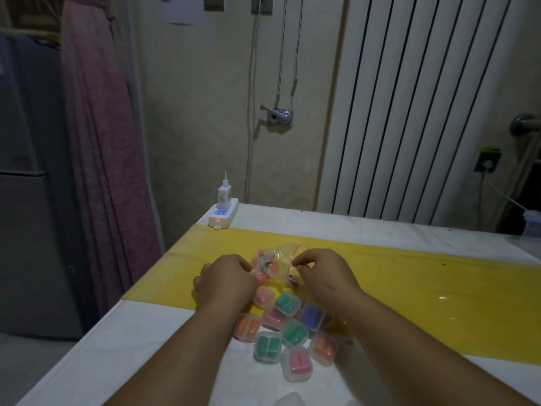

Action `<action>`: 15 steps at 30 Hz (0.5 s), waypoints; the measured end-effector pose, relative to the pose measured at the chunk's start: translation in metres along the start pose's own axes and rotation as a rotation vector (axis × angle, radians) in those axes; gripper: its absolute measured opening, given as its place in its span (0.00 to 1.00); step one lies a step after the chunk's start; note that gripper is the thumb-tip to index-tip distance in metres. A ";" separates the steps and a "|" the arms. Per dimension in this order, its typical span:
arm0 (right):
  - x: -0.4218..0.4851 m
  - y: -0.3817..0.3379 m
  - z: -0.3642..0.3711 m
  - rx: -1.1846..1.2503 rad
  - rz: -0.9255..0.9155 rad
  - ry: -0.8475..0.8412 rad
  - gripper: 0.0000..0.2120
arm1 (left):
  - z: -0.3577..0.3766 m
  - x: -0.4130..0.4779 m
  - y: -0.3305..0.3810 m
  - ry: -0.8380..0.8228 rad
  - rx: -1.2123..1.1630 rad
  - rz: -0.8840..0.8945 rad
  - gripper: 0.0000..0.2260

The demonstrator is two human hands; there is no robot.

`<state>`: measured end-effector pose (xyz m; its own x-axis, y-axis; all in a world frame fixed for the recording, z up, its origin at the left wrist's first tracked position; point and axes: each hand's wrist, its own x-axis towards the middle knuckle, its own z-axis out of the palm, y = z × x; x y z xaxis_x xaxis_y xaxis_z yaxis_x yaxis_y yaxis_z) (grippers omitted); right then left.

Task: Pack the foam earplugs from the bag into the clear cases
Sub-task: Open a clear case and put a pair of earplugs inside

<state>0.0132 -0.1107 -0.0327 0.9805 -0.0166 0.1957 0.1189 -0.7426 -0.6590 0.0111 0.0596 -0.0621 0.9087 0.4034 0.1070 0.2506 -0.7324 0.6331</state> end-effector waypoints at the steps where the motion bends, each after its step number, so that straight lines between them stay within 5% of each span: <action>1: 0.005 -0.002 0.004 -0.061 -0.014 -0.009 0.09 | 0.000 0.000 0.000 -0.006 0.003 0.008 0.11; 15: 0.032 -0.021 0.036 -0.338 -0.200 -0.246 0.09 | 0.001 -0.001 -0.001 0.011 0.081 0.041 0.11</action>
<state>0.0477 -0.0717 -0.0389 0.9564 0.2777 0.0898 0.2915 -0.8925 -0.3443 0.0103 0.0598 -0.0639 0.9153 0.3776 0.1400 0.2398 -0.7903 0.5639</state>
